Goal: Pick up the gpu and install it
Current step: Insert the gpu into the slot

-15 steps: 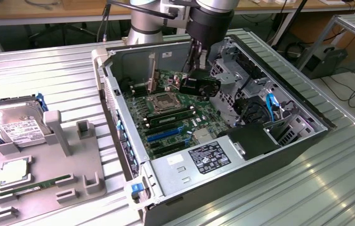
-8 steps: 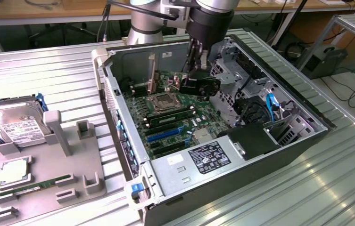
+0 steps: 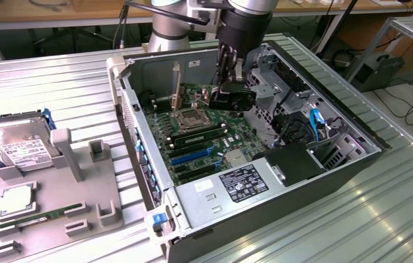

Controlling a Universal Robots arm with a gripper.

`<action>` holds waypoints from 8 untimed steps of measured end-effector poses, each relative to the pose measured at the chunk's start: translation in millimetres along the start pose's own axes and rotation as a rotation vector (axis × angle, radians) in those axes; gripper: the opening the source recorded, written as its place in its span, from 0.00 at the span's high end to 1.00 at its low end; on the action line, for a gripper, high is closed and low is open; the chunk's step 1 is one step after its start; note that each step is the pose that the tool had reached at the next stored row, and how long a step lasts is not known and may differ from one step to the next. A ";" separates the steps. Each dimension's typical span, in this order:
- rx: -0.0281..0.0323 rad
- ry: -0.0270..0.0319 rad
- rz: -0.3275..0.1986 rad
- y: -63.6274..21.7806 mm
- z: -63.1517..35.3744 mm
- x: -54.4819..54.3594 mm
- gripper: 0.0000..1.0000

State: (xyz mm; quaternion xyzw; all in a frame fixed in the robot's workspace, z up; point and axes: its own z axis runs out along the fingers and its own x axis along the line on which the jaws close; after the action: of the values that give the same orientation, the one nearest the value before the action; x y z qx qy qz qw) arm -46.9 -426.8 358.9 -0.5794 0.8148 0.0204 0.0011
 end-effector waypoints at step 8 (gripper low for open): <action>-0.0016 0.0020 -0.064 0.0 0.0 0.0 0.74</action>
State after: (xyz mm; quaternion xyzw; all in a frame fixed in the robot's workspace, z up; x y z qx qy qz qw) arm -46.9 -426.8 358.9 -0.6052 0.7958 0.0204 0.0005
